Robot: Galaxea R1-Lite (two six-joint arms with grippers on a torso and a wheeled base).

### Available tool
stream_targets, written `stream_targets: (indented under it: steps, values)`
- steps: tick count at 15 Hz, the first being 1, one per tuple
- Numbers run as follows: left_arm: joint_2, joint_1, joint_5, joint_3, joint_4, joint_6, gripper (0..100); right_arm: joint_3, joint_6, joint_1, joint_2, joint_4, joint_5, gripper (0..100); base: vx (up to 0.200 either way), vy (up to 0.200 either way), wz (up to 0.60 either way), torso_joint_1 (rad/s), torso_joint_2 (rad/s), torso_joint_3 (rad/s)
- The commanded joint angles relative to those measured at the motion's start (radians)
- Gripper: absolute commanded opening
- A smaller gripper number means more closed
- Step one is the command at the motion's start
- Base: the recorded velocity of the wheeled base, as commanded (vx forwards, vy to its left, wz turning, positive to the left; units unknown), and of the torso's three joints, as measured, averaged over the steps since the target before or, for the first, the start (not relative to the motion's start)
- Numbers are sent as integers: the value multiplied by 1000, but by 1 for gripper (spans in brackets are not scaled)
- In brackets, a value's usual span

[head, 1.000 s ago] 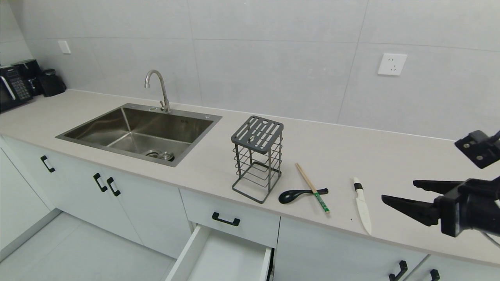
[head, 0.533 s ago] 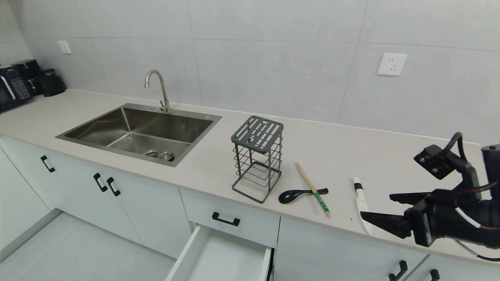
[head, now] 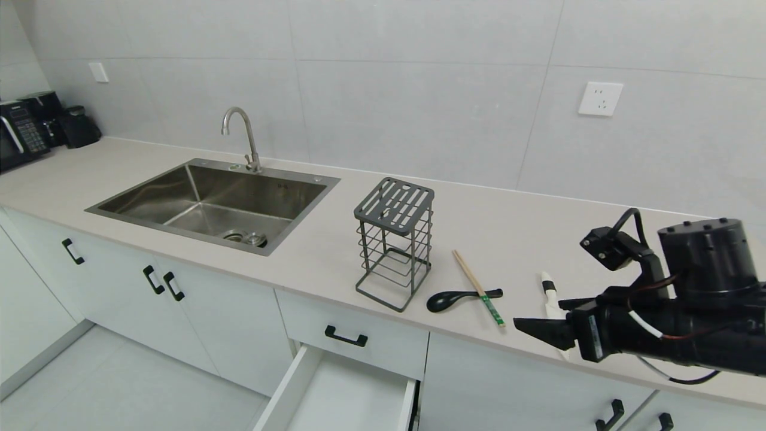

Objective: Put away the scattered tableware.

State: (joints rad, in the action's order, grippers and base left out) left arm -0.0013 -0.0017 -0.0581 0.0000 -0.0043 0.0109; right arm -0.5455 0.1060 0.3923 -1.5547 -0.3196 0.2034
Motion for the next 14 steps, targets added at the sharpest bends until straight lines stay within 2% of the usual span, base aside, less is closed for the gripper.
stream_targets:
  steps: [1, 3, 10, 14]
  values:
    - [1, 0, 0, 0, 0, 0, 100, -8, 78, 66, -194, -130, -71, 100, 0, 0, 0, 0, 0, 0]
    - [1, 0, 0, 0, 0, 0, 100, -33, 77, 71, -266, -170, -84, 100, 0, 0, 0, 0, 0, 0]
    - [1, 0, 0, 0, 0, 0, 100, -74, 77, 68, -346, -170, -131, 100, 0, 0, 0, 0, 0, 0]
    - [1, 0, 0, 0, 0, 0, 100, -149, 67, 45, -496, -197, -174, 100, 0, 0, 0, 0, 0, 0]
